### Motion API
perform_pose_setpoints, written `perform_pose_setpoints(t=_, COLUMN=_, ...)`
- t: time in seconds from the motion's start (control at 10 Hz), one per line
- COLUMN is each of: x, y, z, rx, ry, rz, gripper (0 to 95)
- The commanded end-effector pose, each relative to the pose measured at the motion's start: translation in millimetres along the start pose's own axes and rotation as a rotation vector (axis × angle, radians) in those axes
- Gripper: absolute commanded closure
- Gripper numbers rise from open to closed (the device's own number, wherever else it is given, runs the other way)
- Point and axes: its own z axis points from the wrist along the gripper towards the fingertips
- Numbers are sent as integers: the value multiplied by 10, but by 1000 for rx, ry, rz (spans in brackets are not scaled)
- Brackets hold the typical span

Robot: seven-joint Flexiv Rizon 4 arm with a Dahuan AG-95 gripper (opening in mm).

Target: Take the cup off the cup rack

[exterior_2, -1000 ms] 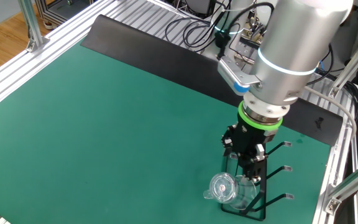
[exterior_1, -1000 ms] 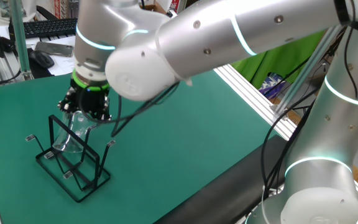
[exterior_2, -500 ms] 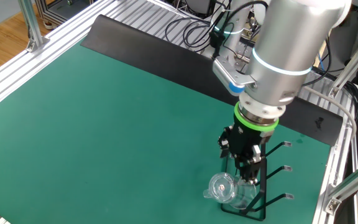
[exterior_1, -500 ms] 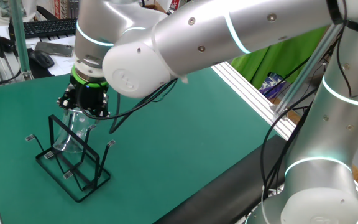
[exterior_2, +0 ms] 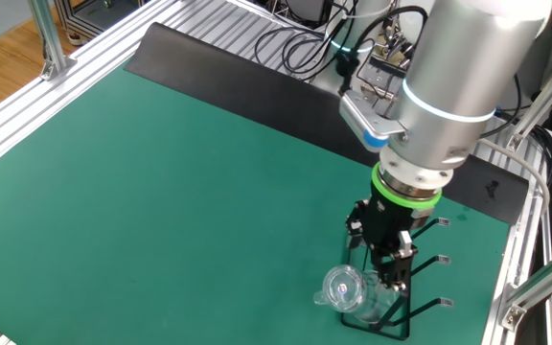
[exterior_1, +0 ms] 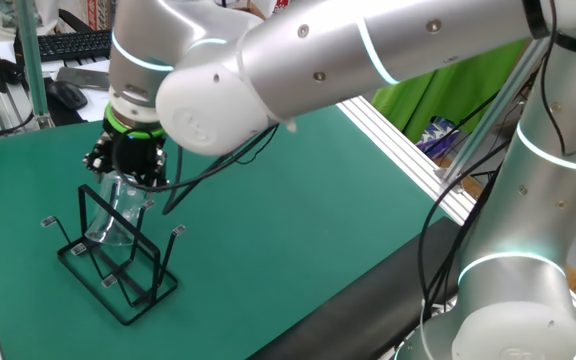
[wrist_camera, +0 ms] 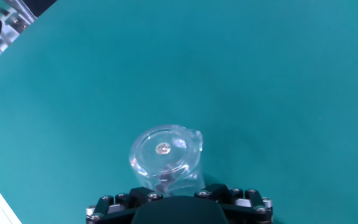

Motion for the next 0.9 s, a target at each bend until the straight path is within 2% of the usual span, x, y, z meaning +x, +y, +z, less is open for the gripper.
perform_pose_setpoints(t=0.1, x=-16, y=2, z=16, rx=0, ry=-12, rz=-5, gripper=190)
perform_pose_setpoints(t=0.4, x=-25, y=39, z=101, rx=10, ry=-38, rz=-14, gripper=190)
perform_pose_setpoints(t=0.6, x=-20, y=51, z=133, rx=11, ry=-45, rz=-29, gripper=190)
perform_pose_setpoints(t=0.9, x=-18, y=54, z=141, rx=18, ry=-38, rz=-53, gripper=190)
